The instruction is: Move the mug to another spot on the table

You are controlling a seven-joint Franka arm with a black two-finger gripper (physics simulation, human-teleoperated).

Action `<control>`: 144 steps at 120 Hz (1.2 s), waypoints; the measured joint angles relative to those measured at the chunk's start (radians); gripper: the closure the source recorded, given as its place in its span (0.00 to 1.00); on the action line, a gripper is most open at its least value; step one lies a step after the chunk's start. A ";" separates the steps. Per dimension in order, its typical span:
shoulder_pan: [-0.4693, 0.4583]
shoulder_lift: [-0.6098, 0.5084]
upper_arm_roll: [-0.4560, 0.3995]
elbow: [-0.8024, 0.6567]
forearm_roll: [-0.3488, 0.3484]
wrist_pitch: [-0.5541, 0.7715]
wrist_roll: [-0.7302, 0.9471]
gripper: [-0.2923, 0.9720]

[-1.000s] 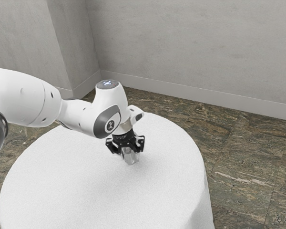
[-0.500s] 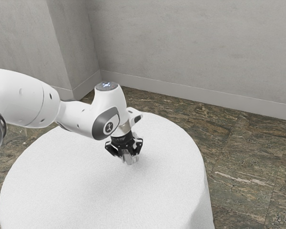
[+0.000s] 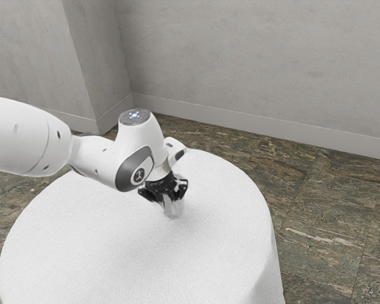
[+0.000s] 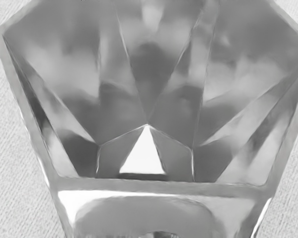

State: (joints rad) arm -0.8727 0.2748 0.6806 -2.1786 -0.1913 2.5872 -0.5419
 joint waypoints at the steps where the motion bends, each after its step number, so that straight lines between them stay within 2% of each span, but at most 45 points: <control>1: -0.011 -0.003 0.011 -0.003 0.000 0.003 0.000 0.71; 8: -0.091 -0.014 0.088 -0.019 0.002 0.022 -0.002 0.72; 18: -0.269 -0.020 0.260 -0.042 0.008 0.044 -0.007 0.74; 28: -0.381 -0.019 0.370 -0.051 0.014 0.060 -0.015 0.76; 37: -0.514 -0.010 0.505 -0.078 0.016 0.072 -0.022 0.77; 48: -0.589 0.004 0.580 -0.108 0.018 0.082 -0.029 0.78; 57: -0.717 0.026 0.700 -0.146 0.022 0.087 -0.036 0.78; 77: -0.914 0.081 0.871 -0.226 0.008 0.090 -0.048 0.78; 92: -0.972 0.102 0.912 -0.270 -0.004 0.091 -0.064 0.78; 114: -0.988 0.107 0.932 -0.342 -0.064 0.093 -0.087 0.78; 134: -1.011 0.118 0.981 -0.377 -0.085 0.095 -0.103 0.78; 144: -1.040 0.127 1.008 -0.390 -0.090 0.096 -0.108 0.73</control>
State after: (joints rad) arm -1.9122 0.4022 1.6884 -2.5682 -0.2811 2.6832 -0.6502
